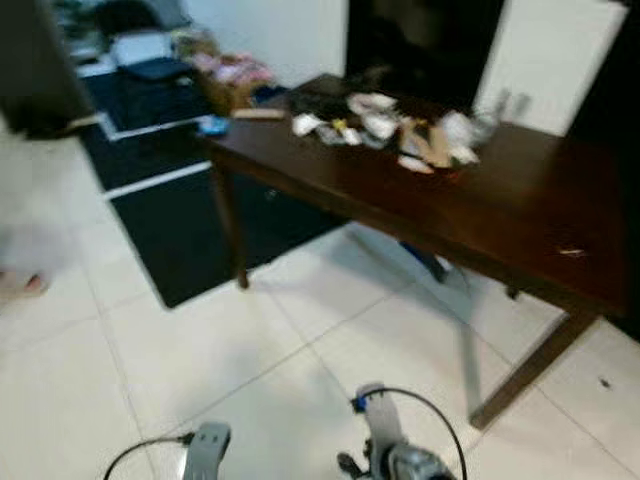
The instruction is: Picking trash to rubbish bin
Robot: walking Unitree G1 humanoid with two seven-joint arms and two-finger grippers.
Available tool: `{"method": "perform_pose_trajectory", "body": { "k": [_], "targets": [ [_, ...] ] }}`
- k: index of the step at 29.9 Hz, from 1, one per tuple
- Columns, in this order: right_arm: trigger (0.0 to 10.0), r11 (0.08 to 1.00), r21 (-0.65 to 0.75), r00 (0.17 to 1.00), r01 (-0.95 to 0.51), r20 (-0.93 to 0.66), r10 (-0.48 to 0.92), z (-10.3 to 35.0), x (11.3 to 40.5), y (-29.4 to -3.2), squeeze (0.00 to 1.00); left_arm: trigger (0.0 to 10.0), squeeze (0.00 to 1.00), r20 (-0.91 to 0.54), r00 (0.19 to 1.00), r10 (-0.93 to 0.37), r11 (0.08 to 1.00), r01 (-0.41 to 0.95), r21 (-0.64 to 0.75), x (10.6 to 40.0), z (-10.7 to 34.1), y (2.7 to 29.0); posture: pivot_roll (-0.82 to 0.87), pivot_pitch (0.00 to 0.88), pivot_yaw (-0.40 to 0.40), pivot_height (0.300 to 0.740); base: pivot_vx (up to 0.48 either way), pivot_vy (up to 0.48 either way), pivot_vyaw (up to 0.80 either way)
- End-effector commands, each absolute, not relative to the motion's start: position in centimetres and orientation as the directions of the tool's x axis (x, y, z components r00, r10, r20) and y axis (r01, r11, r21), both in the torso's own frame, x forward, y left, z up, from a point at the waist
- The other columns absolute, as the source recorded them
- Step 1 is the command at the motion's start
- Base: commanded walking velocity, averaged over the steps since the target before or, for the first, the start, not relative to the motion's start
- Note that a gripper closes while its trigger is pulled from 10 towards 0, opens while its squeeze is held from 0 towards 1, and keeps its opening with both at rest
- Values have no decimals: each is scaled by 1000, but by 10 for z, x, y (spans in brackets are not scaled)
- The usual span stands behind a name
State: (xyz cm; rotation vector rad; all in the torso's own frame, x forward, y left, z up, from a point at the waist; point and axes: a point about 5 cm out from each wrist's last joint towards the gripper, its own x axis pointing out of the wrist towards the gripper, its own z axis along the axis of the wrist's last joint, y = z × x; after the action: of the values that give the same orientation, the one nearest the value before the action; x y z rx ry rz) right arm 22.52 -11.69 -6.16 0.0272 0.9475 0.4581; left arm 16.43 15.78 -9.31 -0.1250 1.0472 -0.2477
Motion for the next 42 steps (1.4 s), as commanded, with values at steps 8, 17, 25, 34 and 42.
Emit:
{"method": "perform_pose_trajectory", "body": {
  "k": [8, 17, 25, 34, 42],
  "targets": [
    [10000, 922, 224, 484, -316, -797, 360, -67, 217, -126, 0, 10000, 0, -848, 457, -268, 963, 141, -228, 159, -96, 155, 106, 53, -63, 740, 0, 0, 200],
    [10000, 928, 219, 484, -302, -803, 348, -69, 215, -127, 0, 10000, 0, -842, 469, -266, 964, 146, -223, 159, -95, 156, 96, 57, -61, 740, 148, 0, 0],
    [10000, 928, 219, 481, -303, -805, 347, -69, 214, -129, 0, 10000, 0, -843, 472, -258, 966, 129, -223, 159, -95, 155, 101, 60, -65, 740, 372, 0, 0],
    [10000, 927, 212, 478, -309, -808, 344, -69, 214, -129, 0, 10000, 0, -837, 480, -262, 965, 113, -237, 158, -96, 155, 105, 65, -74, 740, 393, 0, 0],
    [10000, 926, 208, 477, -315, -809, 344, -70, 214, -129, 0, 10000, 0, -837, 479, -266, 964, 117, -239, 158, -96, 154, 108, 65, -76, 740, 420, 0, 0]
  ]
}}
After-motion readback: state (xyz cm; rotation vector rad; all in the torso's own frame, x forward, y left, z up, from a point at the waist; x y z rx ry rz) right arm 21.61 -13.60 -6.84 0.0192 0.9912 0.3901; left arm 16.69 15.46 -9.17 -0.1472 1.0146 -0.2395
